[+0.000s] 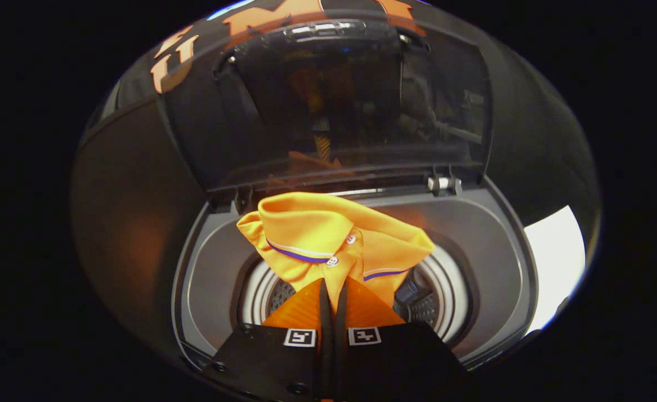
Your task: Put the clothes into the washing machine and then close the washing machine lid.
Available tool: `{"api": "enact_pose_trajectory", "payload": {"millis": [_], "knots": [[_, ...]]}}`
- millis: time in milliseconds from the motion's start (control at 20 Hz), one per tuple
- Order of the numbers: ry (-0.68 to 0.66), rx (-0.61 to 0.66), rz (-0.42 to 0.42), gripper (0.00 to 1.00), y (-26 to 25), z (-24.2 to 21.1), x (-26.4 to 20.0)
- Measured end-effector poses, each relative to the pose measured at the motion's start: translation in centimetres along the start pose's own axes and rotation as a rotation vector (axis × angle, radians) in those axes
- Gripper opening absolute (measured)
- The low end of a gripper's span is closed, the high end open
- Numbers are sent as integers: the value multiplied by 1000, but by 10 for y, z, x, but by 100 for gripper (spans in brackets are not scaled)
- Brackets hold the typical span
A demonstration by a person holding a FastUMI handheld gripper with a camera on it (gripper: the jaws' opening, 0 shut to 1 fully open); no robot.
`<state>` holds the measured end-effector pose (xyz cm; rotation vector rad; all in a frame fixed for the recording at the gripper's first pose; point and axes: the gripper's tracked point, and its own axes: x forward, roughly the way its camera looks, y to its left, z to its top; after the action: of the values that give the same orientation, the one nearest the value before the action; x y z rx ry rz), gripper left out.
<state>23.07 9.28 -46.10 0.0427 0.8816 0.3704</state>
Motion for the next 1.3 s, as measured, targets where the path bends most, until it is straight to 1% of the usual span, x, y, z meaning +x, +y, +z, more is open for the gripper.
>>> {"api": "enact_pose_trajectory", "payload": {"millis": [150,250,350,650,800,850,950,1000,1100,1250,1300], "knots": [[63,-17,-9,8,0,-14,8],[63,-39,-19,8,-1,-10,11],[79,-17,-21,8,0,-8,13],[26,-41,-40,8,-6,14,8],[8,-33,-39,8,-5,16,7],[30,-23,-30,8,-5,11,8],[91,24,-22,31,-5,-4,10],[96,49,-25,42,-7,-8,11],[90,73,-39,65,-10,-8,9],[65,66,-47,99,-14,-3,0],[54,62,-47,99,-14,0,-2]]}}
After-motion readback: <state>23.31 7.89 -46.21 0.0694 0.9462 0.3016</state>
